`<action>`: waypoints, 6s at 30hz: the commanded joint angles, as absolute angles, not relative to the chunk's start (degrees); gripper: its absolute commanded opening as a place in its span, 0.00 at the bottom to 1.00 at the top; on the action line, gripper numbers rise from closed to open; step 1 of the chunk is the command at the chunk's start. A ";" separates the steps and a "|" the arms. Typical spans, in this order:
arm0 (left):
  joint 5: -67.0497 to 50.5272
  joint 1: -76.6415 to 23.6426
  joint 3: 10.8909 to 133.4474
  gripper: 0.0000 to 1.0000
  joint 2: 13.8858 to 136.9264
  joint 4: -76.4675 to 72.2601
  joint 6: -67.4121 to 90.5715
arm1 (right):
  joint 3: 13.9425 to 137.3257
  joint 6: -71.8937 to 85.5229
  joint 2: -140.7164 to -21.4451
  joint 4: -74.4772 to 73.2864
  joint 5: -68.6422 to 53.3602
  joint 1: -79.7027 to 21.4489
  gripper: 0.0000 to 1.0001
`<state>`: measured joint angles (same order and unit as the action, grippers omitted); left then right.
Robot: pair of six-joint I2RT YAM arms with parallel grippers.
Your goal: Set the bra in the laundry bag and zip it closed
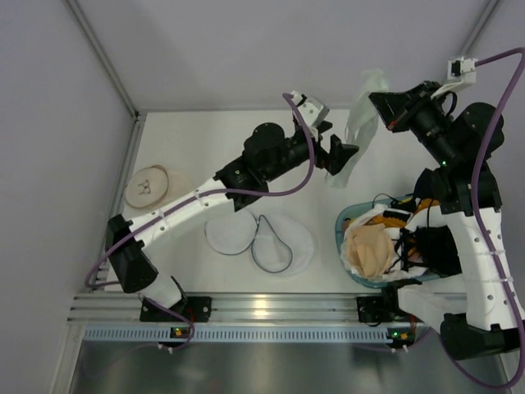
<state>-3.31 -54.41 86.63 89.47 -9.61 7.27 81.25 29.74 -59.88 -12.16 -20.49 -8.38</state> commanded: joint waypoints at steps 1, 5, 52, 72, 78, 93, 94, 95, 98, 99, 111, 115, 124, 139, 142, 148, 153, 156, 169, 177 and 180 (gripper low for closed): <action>1.82 -55.80 89.91 0.96 91.66 -12.57 4.49 | 81.47 30.58 -56.96 -7.47 -20.65 -9.32 0.00; 9.20 -55.99 92.89 0.82 95.70 -12.57 5.53 | 81.21 30.59 -55.73 -7.64 -21.27 -10.10 0.00; 3.09 -55.90 65.57 0.00 60.74 -7.12 -22.14 | 67.59 11.18 -55.36 -4.92 -38.67 -16.69 0.99; -8.34 -55.72 66.10 0.00 55.55 7.65 -18.72 | 77.08 -13.08 -61.53 -16.34 -34.88 -33.57 0.99; -14.41 -55.63 66.36 0.00 53.70 8.26 -16.00 | 80.77 -18.37 -63.71 -22.32 -41.12 -33.57 0.99; -6.63 -55.63 61.62 0.00 56.26 -5.44 -8.26 | 85.34 -20.13 -61.36 -27.59 -30.26 -36.56 0.99; -3.81 -55.63 61.26 0.00 55.99 -6.41 -7.91 | 86.30 -18.56 -60.91 -27.25 -25.88 -36.48 0.99; -1.17 -55.63 60.91 0.00 55.73 -7.37 -7.39 | 87.35 -16.28 -60.73 -27.16 -23.32 -36.47 0.99; 6.67 -55.63 59.07 0.00 54.76 -9.75 -6.68 | 92.45 -0.24 -61.78 -29.88 -16.37 -36.47 0.99; 7.11 -55.63 58.80 0.00 54.76 -10.10 -6.24 | 93.07 4.00 -62.22 -30.32 -15.74 -36.47 0.99; 20.47 -55.72 57.84 0.00 60.64 -15.64 -6.06 | 97.02 28.56 -73.12 -31.46 -3.62 -38.84 0.99; 20.92 -55.90 57.04 0.00 62.49 -17.49 -7.03 | 101.68 29.62 -77.25 -34.09 0.78 -39.55 0.99; 19.86 -55.99 56.87 0.00 65.21 -19.86 -8.70 | 109.40 33.31 -85.69 -39.01 7.37 -39.90 0.90; 22.67 -56.69 57.57 0.00 68.47 -22.06 -10.63 | 115.31 34.01 -91.32 -53.34 15.46 -44.03 0.69; 21.89 -56.60 57.13 0.00 67.94 -22.85 -10.55 | 115.31 33.75 -92.19 -53.79 15.21 -44.21 0.64; 21.71 -57.57 57.13 0.00 68.38 -23.29 -10.19 | 119.17 32.61 -95.71 -54.66 14.06 -44.91 0.00; 13.99 -58.45 55.02 0.39 64.79 -22.51 -7.04 | 119.71 29.98 -93.70 -53.53 16.87 -45.00 0.00; 12.30 -58.45 54.75 0.67 59.34 -16.63 -3.70 | 118.92 25.24 -91.33 -50.56 15.48 -43.95 0.00; 14.65 -55.91 71.71 0.91 55.63 13.97 3.87 | 107.74 -9.98 -82.09 -47.09 -26.85 -31.29 0.00; -33.19 -30.07 73.30 0.93 63.80 9.14 7.39 | 113.81 -21.88 -83.41 -56.07 -42.70 -31.03 0.00; -41.73 -28.48 73.56 0.94 64.86 8.79 2.91 | 114.25 -22.41 -83.67 -56.16 -44.99 -30.94 0.00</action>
<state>-22.92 -29.06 72.07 65.98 11.27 5.48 111.35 -17.96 -83.61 -54.65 -37.63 -30.98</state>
